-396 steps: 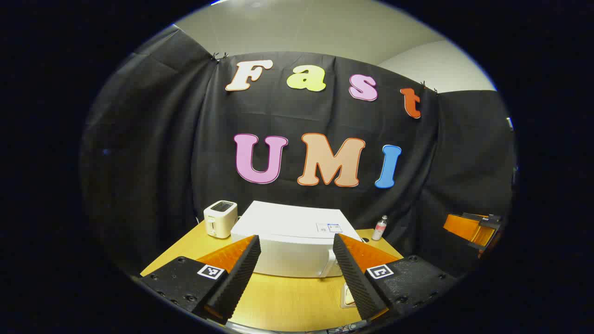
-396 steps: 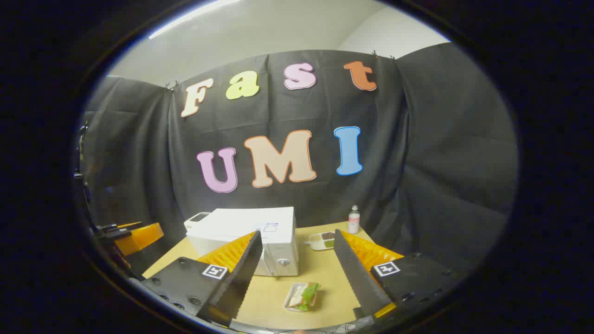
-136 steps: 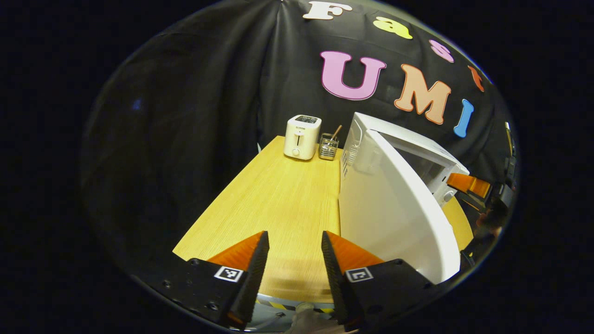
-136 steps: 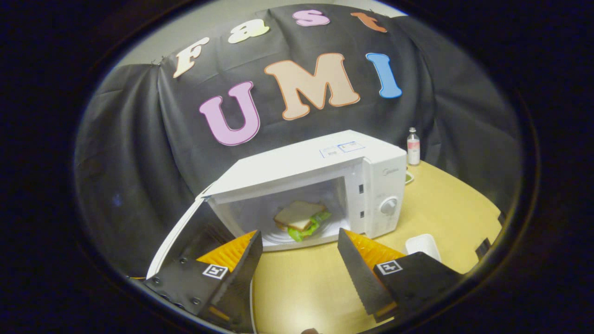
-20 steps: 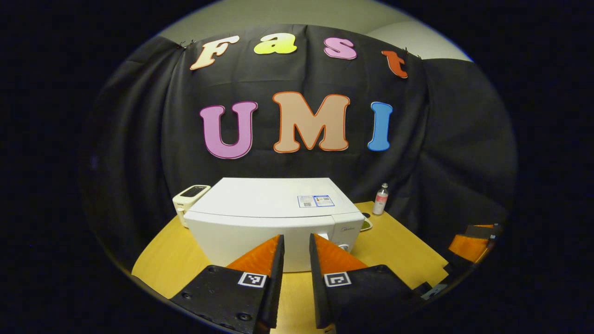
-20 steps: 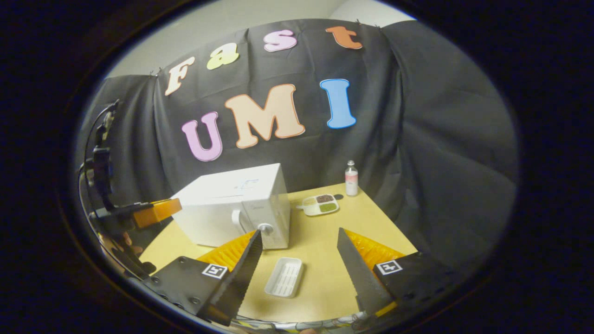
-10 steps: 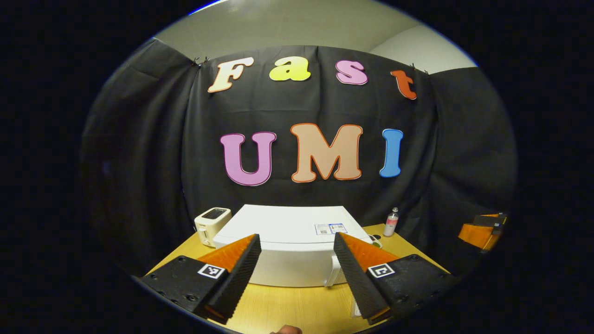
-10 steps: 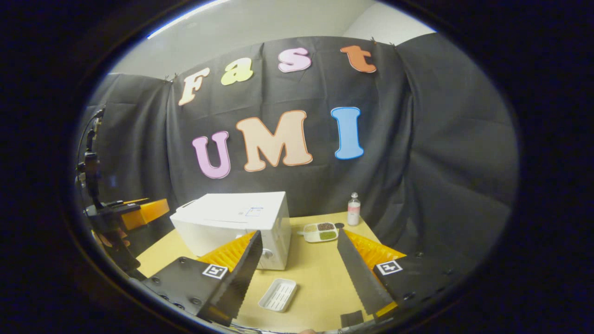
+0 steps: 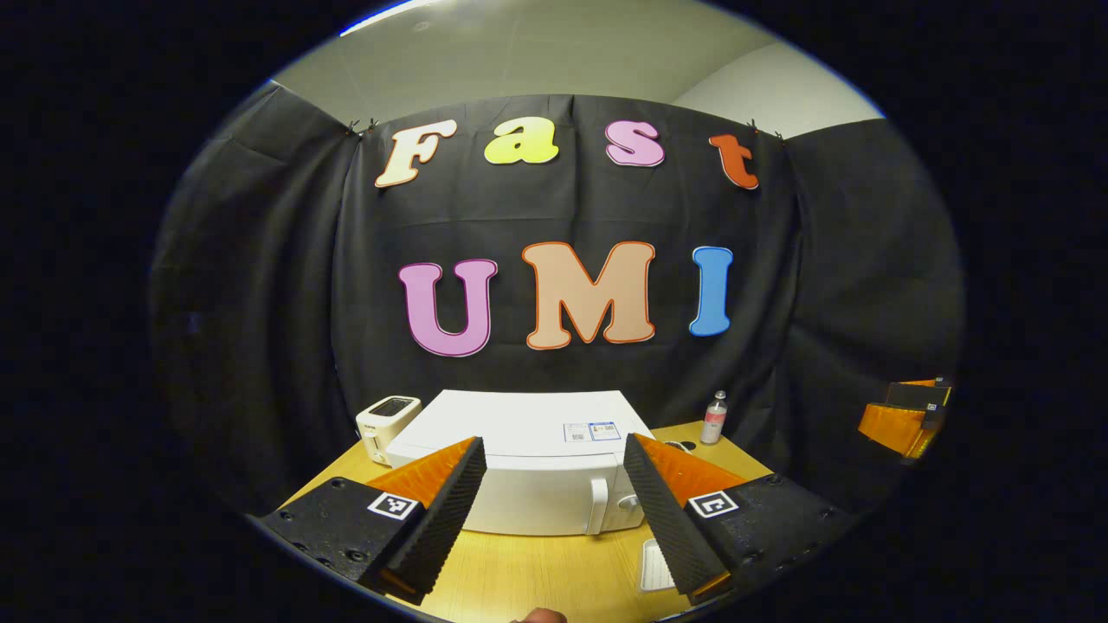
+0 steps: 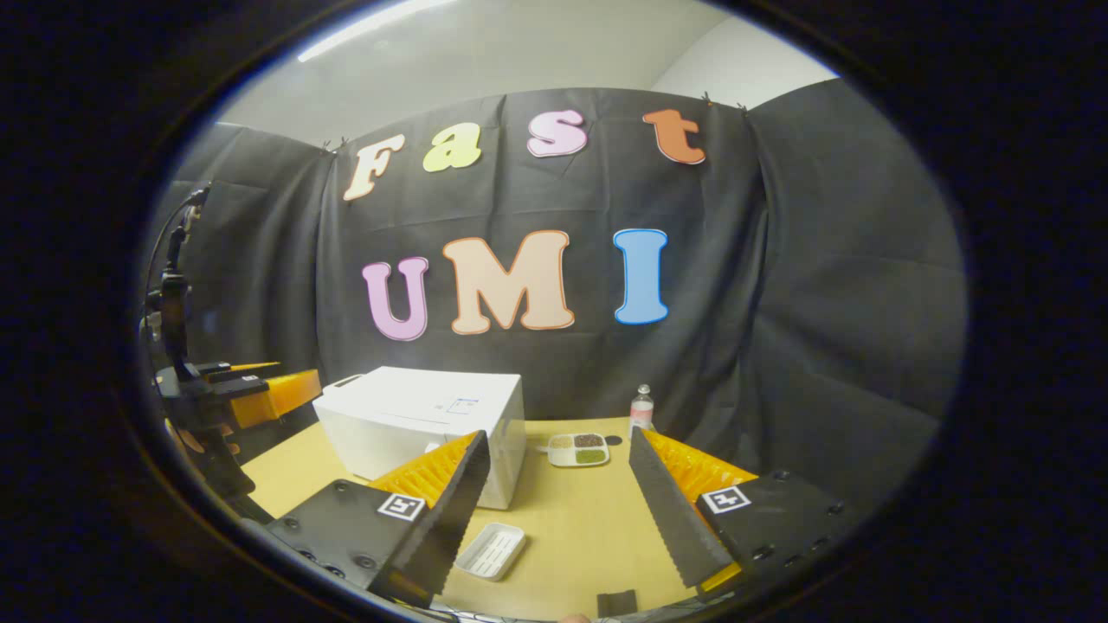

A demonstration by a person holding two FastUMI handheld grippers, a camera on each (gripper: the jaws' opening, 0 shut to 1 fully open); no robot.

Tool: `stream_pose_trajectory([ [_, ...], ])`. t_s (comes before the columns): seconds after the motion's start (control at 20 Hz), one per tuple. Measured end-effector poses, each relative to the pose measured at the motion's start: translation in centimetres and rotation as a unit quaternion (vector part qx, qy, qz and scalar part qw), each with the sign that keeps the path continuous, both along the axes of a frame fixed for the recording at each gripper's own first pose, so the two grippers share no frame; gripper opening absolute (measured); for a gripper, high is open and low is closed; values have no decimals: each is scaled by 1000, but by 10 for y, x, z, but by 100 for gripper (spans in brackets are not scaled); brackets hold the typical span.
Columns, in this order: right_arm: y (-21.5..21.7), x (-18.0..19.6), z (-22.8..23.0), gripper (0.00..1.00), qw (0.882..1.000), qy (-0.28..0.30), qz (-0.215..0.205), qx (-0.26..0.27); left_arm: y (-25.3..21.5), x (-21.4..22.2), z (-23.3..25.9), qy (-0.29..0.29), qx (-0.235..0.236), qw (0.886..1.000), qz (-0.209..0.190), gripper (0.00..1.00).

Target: Open the microwave oven with the left hand, put the food in, and close the microwave oven.

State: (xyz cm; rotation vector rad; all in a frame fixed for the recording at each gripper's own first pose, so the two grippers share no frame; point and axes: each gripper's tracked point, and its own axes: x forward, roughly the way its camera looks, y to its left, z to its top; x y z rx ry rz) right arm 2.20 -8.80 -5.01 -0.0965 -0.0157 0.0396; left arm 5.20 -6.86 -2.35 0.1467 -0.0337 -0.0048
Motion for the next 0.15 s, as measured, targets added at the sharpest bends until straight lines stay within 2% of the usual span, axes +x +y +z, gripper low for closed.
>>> stream_pose_trajectory([
  [0.15, -4, -5, 0, 92, 1000, 4, 3, -2, -11, -7, -12, 15, -15, 1000, -3, 98],
])
